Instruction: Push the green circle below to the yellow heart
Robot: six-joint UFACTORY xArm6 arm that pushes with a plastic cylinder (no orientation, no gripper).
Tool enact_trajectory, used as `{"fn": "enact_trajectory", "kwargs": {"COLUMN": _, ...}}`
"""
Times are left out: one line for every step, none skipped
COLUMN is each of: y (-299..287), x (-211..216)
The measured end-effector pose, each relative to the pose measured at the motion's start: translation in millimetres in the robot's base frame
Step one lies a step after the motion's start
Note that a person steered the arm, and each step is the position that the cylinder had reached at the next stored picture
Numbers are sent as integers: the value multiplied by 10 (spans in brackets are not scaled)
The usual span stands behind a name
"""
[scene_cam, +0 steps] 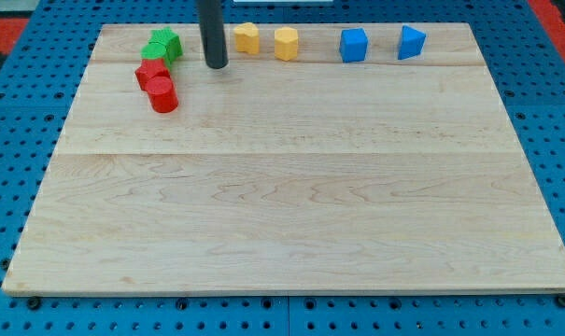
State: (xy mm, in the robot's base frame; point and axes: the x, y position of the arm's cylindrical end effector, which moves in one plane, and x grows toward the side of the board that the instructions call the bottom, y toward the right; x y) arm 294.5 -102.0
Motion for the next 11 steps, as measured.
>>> {"fn": "enact_trajectory", "kwargs": {"y": 126, "x": 291}}
{"fn": "enact_trajectory", "kwargs": {"y": 12, "x": -298}}
{"fn": "enact_trajectory", "kwargs": {"y": -204, "x": -690}}
{"fn": "enact_trajectory", "kwargs": {"y": -207, "x": -1026}}
{"fn": "enact_trajectory", "kwargs": {"y": -643, "x": -845}}
{"fn": "enact_trajectory", "kwargs": {"y": -894, "x": -623}}
{"fn": "enact_trajectory", "kwargs": {"y": -894, "x": -660}}
{"fn": "enact_trajectory", "kwargs": {"y": -1204, "x": -844}}
{"fn": "enact_trajectory", "kwargs": {"y": -1337, "x": -366}}
{"fn": "enact_trajectory", "kwargs": {"y": -1010, "x": 17}}
{"fn": "enact_trajectory", "kwargs": {"y": -703, "x": 311}}
